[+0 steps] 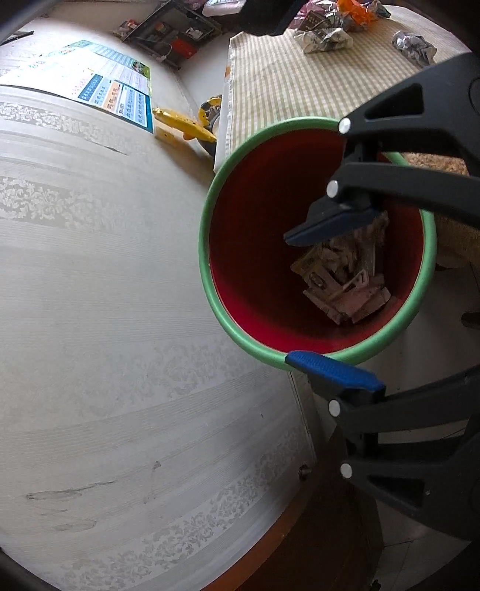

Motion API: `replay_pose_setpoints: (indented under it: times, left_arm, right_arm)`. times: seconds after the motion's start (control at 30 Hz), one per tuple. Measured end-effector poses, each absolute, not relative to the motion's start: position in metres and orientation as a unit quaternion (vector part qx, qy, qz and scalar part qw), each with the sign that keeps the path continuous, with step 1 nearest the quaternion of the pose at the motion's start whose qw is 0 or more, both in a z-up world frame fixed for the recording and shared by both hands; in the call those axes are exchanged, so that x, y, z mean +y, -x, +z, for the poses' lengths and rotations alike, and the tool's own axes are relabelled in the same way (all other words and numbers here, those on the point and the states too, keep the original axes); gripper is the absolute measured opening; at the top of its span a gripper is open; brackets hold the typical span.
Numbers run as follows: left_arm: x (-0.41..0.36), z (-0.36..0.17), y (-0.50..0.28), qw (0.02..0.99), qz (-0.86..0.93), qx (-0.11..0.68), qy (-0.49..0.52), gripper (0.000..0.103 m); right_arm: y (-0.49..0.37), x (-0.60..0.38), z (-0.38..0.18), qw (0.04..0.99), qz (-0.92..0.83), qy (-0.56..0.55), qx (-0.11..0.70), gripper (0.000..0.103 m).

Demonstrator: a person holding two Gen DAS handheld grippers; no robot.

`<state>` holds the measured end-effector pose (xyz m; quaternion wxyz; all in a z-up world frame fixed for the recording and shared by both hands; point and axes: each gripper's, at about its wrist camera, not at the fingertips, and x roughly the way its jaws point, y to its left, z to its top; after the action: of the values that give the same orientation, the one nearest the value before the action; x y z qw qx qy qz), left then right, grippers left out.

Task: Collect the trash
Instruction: 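Carry both items over the red bucket and open both grippers to drop them, then move both tools back to the table trash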

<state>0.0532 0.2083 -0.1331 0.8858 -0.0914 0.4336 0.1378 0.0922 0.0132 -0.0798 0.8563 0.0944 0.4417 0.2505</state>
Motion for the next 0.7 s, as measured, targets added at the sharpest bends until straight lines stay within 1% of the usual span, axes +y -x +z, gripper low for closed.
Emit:
replay_pose_setpoints:
  times: [0.23, 0.33, 0.4, 0.57, 0.7]
  left_arm:
    - [0.187, -0.122, -0.054, 0.894, 0.116, 0.426, 0.078, 0.056]
    - [0.177, -0.117, -0.053, 0.897, 0.105, 0.424, 0.071, 0.056]
    - [0.169, -0.114, -0.052, 0.899, 0.097, 0.422, 0.067, 0.056]
    - [0.148, -0.106, -0.05, 0.903, 0.075, 0.418, 0.057, 0.056]
    - [0.116, -0.106, -0.049, 0.901, 0.036, 0.429, 0.05, 0.056]
  right_arm:
    - [-0.079, -0.03, -0.079, 0.867, 0.209, -0.099, 0.441, 0.067]
    - [-0.067, -0.063, -0.084, 0.875, 0.172, -0.094, 0.442, 0.072]
    - [-0.058, -0.085, -0.091, 0.878, 0.144, -0.09, 0.447, 0.072]
    - [-0.028, -0.153, -0.123, 0.869, 0.039, -0.077, 0.487, 0.072]
    - [-0.002, -0.199, -0.158, 0.839, -0.005, -0.144, 0.525, 0.072]
